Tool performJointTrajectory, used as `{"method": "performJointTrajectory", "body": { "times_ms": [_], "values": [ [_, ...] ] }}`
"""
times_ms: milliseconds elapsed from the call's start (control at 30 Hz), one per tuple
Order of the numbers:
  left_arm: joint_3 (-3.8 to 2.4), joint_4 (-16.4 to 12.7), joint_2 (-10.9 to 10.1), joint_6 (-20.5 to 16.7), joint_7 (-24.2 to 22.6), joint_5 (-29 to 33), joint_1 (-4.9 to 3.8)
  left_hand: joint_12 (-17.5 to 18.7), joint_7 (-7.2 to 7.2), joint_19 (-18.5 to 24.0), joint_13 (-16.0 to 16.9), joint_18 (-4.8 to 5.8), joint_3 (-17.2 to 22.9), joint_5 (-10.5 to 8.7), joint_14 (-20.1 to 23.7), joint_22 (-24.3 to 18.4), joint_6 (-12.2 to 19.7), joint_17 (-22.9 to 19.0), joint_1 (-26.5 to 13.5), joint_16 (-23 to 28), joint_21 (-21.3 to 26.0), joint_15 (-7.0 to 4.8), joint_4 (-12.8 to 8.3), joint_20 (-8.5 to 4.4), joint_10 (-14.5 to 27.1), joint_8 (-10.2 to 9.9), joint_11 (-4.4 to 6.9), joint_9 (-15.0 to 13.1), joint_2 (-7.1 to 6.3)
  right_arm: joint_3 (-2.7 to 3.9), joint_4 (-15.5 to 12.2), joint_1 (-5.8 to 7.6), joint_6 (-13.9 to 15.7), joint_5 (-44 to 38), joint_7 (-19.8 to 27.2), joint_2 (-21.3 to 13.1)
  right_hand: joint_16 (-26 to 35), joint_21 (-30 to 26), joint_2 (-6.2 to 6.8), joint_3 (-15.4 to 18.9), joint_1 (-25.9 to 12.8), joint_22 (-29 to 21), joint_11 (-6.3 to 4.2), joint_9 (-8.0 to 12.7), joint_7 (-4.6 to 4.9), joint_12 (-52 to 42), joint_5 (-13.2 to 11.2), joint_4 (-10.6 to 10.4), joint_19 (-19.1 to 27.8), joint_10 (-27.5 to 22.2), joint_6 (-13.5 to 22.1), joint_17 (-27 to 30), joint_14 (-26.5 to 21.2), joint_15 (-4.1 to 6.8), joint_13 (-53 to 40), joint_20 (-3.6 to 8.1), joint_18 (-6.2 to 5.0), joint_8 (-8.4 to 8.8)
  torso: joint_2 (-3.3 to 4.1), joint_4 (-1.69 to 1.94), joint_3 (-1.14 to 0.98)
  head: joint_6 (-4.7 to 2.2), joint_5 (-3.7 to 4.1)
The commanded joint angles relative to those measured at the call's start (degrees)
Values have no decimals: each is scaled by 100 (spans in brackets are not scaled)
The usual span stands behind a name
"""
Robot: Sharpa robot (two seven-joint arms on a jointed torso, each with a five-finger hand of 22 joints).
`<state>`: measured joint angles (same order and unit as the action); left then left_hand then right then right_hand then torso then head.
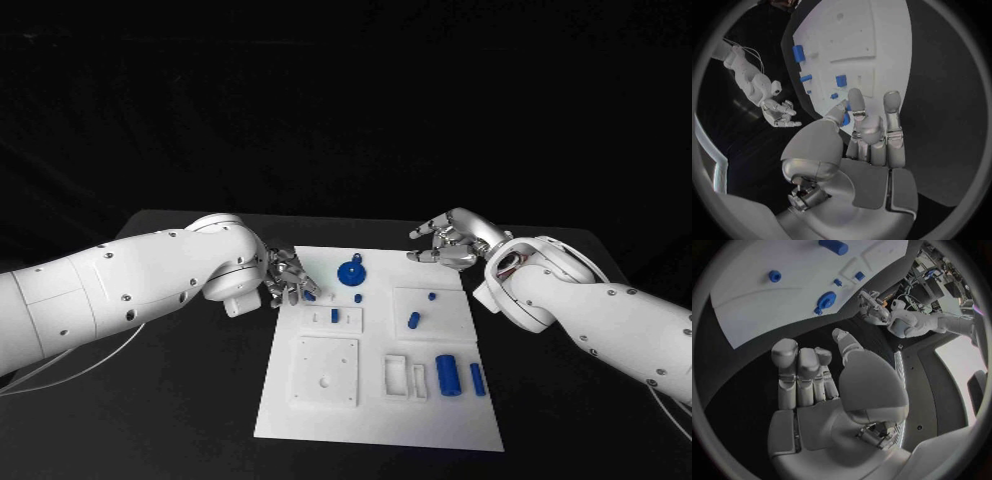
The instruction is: Assemble the parts on the task board
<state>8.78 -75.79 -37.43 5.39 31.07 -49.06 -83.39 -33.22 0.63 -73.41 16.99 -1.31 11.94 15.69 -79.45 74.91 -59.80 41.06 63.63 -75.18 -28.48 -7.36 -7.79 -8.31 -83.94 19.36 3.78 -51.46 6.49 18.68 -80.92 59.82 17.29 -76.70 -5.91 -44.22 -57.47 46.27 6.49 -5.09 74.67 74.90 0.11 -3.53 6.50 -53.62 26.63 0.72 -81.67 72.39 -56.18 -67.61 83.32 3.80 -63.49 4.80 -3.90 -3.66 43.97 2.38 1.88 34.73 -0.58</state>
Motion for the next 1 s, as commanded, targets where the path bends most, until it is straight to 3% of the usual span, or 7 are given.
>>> {"method": "performJointTrajectory", "body": {
  "times_ms": [33,400,1000],
  "values": [
    [30,-72,0,-357,89,-231,8,-36,-184,-46,-8,-8,135,30,-62,106,-230,30,-43,14,-35,-2,-102,6,-282,-8,55,-608,-7,2,-3,-7,-56,-16,22,5,37,-20,16,-35,-54,567,-4,3,10,21,24,10,-20,-43,-4,4,-11,-3,2,-2,-19,18,6,-9,-4,20,1],
    [222,-295,-37,-319,151,-309,55,-58,-185,-52,-34,-10,147,27,-79,106,-247,72,-43,29,-38,-3,-103,6,-279,-38,55,-619,-8,2,-9,-18,-55,-15,22,-4,37,-20,15,-37,-53,567,-4,3,10,21,25,11,-19,-43,-4,4,-11,-3,2,-2,-19,18,4,-4,-8,58,17],
    [289,-407,-10,-332,120,-555,151,-59,-184,-50,-46,-11,151,27,-80,105,-255,80,-45,39,-37,1,-108,9,-280,-51,54,-621,-10,2,-20,-27,-48,-10,28,-9,35,-23,11,-58,-70,566,-5,3,10,18,13,9,-21,-41,-7,3,-8,-2,-1,0,-20,18,5,-12,-6,68,21]
  ]
}}
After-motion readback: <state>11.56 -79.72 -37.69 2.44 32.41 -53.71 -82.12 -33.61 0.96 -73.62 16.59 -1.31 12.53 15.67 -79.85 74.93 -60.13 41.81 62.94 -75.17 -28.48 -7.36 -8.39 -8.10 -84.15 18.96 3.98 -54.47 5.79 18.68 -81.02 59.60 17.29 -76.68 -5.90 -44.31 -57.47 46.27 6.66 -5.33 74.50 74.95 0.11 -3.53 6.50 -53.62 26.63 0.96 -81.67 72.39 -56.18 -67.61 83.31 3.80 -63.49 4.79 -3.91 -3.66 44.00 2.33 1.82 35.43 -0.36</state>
